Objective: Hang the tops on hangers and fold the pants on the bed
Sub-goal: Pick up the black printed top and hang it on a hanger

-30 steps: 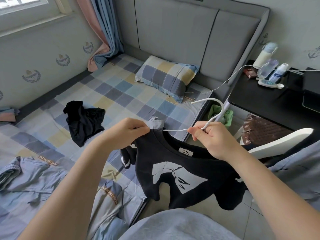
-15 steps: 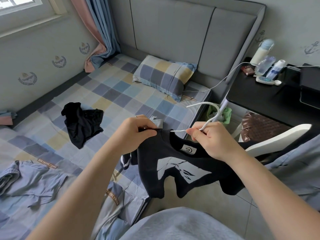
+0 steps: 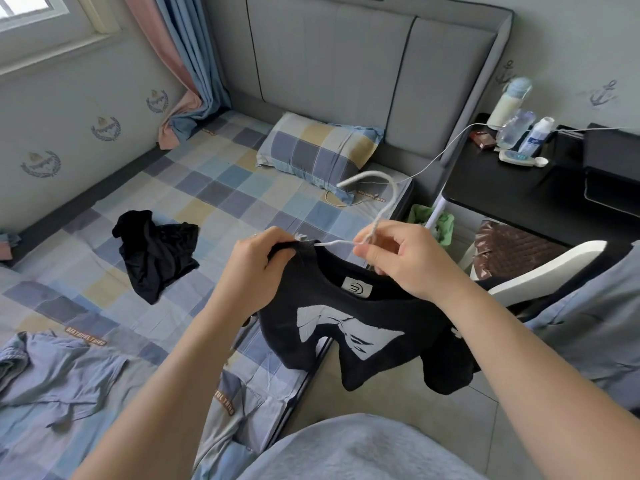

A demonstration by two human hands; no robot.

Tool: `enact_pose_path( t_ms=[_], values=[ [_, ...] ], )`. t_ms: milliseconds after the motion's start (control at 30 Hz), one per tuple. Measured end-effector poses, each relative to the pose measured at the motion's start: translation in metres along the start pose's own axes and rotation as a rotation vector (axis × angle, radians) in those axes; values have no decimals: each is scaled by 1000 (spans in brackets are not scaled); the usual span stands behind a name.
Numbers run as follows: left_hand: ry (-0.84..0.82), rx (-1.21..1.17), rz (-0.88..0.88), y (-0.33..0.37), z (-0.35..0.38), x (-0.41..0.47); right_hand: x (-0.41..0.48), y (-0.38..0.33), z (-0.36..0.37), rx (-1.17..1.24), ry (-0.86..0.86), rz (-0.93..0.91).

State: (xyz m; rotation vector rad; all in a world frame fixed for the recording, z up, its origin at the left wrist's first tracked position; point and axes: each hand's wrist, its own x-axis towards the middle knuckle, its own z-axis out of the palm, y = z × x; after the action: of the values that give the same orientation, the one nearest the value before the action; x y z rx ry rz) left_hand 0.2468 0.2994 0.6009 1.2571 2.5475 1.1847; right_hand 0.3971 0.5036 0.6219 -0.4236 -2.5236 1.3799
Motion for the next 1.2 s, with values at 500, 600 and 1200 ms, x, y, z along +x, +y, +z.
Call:
enact_pose_path(
  t_ms=[500, 600, 1200],
  values=[
    [258, -178, -257, -57, -35, -3, -9, 94, -43, -232, -100, 349],
    [264, -170, -270, -66, -37, -5, -8, 94, -43, -90, -77, 375],
    [-61, -194, -241, -62, -35, 1, -23, 110, -50, 101, -24, 429]
  ],
)
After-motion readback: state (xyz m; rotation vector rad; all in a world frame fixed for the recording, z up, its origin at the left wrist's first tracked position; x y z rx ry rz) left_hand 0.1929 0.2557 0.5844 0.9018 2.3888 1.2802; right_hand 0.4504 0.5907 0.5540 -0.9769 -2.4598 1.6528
